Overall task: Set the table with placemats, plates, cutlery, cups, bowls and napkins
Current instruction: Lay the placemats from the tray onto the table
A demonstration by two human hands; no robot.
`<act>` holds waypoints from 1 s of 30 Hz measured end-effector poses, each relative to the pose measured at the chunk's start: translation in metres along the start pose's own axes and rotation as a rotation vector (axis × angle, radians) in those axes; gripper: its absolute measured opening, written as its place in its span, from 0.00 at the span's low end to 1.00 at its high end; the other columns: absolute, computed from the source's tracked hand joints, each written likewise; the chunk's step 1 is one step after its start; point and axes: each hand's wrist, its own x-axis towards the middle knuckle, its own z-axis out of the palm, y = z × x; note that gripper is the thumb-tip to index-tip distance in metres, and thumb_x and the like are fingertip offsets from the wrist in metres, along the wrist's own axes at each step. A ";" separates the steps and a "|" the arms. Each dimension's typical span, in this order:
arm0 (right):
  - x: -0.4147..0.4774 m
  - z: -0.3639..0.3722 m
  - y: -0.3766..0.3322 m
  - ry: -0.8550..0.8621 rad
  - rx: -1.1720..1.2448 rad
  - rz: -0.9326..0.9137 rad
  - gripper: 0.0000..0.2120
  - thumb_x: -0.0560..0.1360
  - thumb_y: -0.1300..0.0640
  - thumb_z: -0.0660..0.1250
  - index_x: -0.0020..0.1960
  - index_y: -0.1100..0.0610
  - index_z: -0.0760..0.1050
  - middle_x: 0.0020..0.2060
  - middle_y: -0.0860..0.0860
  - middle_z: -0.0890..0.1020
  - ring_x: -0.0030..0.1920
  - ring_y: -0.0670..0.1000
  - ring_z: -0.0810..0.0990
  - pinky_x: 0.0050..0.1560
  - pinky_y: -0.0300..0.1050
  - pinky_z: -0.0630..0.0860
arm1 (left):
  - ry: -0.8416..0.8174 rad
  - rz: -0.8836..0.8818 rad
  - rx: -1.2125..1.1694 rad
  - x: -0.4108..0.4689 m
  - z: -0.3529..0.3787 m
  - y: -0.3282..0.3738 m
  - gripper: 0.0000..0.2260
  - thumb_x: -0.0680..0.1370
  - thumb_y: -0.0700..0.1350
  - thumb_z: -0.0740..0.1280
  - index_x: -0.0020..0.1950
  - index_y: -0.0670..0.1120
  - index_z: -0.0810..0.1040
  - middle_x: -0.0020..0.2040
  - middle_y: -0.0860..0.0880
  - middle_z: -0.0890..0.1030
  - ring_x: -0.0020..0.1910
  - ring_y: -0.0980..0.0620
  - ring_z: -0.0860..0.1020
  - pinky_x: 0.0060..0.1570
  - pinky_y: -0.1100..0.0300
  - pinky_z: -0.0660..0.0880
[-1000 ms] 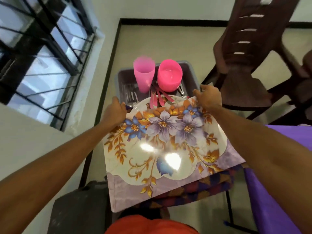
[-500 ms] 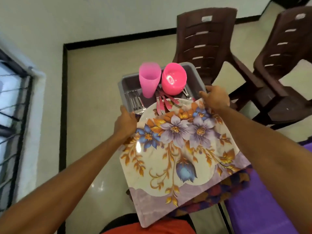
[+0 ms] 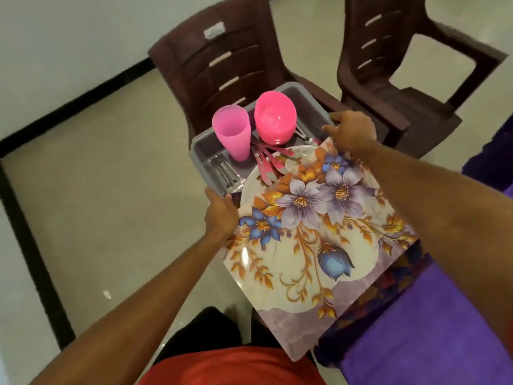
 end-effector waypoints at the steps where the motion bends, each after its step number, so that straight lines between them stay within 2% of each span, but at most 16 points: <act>1: 0.009 0.000 0.007 -0.009 -0.010 0.016 0.19 0.77 0.43 0.68 0.63 0.51 0.80 0.53 0.56 0.85 0.55 0.62 0.81 0.54 0.53 0.77 | -0.013 -0.010 0.003 0.009 0.008 0.007 0.24 0.85 0.49 0.54 0.78 0.42 0.53 0.64 0.37 0.77 0.59 0.34 0.77 0.59 0.45 0.73; 3: 0.028 0.004 0.019 -0.023 -0.036 0.032 0.18 0.77 0.43 0.68 0.61 0.52 0.81 0.53 0.56 0.84 0.56 0.62 0.81 0.53 0.52 0.76 | -0.041 -0.032 0.015 0.030 0.024 0.016 0.23 0.85 0.50 0.53 0.77 0.42 0.54 0.64 0.37 0.77 0.60 0.34 0.77 0.61 0.43 0.73; 5: 0.047 0.010 0.027 -0.045 -0.041 0.066 0.19 0.77 0.43 0.68 0.65 0.51 0.79 0.57 0.56 0.84 0.58 0.62 0.81 0.56 0.53 0.76 | -0.077 -0.060 0.019 0.049 0.036 0.024 0.24 0.85 0.51 0.53 0.77 0.41 0.53 0.66 0.37 0.76 0.61 0.34 0.76 0.63 0.42 0.73; 9: 0.085 0.025 0.036 -0.098 -0.086 0.123 0.18 0.77 0.43 0.67 0.64 0.48 0.79 0.56 0.55 0.84 0.57 0.61 0.81 0.55 0.51 0.76 | -0.145 -0.092 -0.014 0.090 0.061 0.030 0.26 0.85 0.50 0.54 0.78 0.40 0.51 0.66 0.36 0.75 0.61 0.35 0.76 0.62 0.44 0.72; 13: 0.127 0.053 0.037 -0.149 -0.104 0.159 0.22 0.78 0.44 0.68 0.71 0.47 0.74 0.63 0.54 0.82 0.62 0.60 0.79 0.60 0.52 0.75 | -0.205 -0.198 -0.012 0.123 0.084 0.033 0.27 0.85 0.49 0.53 0.80 0.42 0.46 0.65 0.37 0.76 0.62 0.36 0.75 0.60 0.49 0.70; 17: 0.164 0.093 0.042 -0.225 -0.148 0.149 0.20 0.79 0.45 0.66 0.70 0.47 0.74 0.59 0.56 0.83 0.58 0.61 0.80 0.55 0.53 0.77 | -0.232 -0.282 0.040 0.156 0.106 0.030 0.28 0.85 0.47 0.52 0.80 0.43 0.42 0.63 0.35 0.77 0.60 0.36 0.76 0.57 0.50 0.71; 20: 0.184 0.126 0.047 -0.234 -0.165 0.113 0.14 0.79 0.46 0.66 0.62 0.48 0.76 0.54 0.56 0.83 0.54 0.62 0.81 0.49 0.53 0.77 | -0.225 -0.341 0.093 0.184 0.120 0.027 0.27 0.85 0.46 0.52 0.80 0.42 0.42 0.61 0.34 0.78 0.57 0.34 0.77 0.51 0.50 0.70; 22: 0.196 0.149 0.052 -0.237 -0.165 0.118 0.11 0.78 0.45 0.67 0.57 0.49 0.75 0.50 0.56 0.83 0.51 0.62 0.81 0.46 0.53 0.78 | -0.235 -0.390 0.109 0.199 0.127 0.024 0.27 0.85 0.46 0.52 0.80 0.43 0.42 0.61 0.34 0.77 0.58 0.33 0.77 0.53 0.49 0.71; 25: 0.212 0.176 0.059 -0.265 -0.215 0.131 0.11 0.78 0.44 0.67 0.56 0.48 0.74 0.47 0.54 0.83 0.47 0.61 0.82 0.44 0.51 0.79 | -0.264 -0.430 0.135 0.219 0.138 0.017 0.28 0.86 0.47 0.51 0.80 0.43 0.39 0.64 0.34 0.76 0.60 0.33 0.76 0.58 0.46 0.71; 30: 0.231 0.209 0.071 -0.311 -0.179 0.099 0.09 0.80 0.48 0.66 0.56 0.51 0.75 0.47 0.56 0.81 0.47 0.59 0.79 0.43 0.49 0.74 | -0.291 -0.488 0.155 0.241 0.159 0.010 0.29 0.86 0.47 0.51 0.80 0.43 0.38 0.68 0.35 0.73 0.64 0.33 0.74 0.61 0.46 0.71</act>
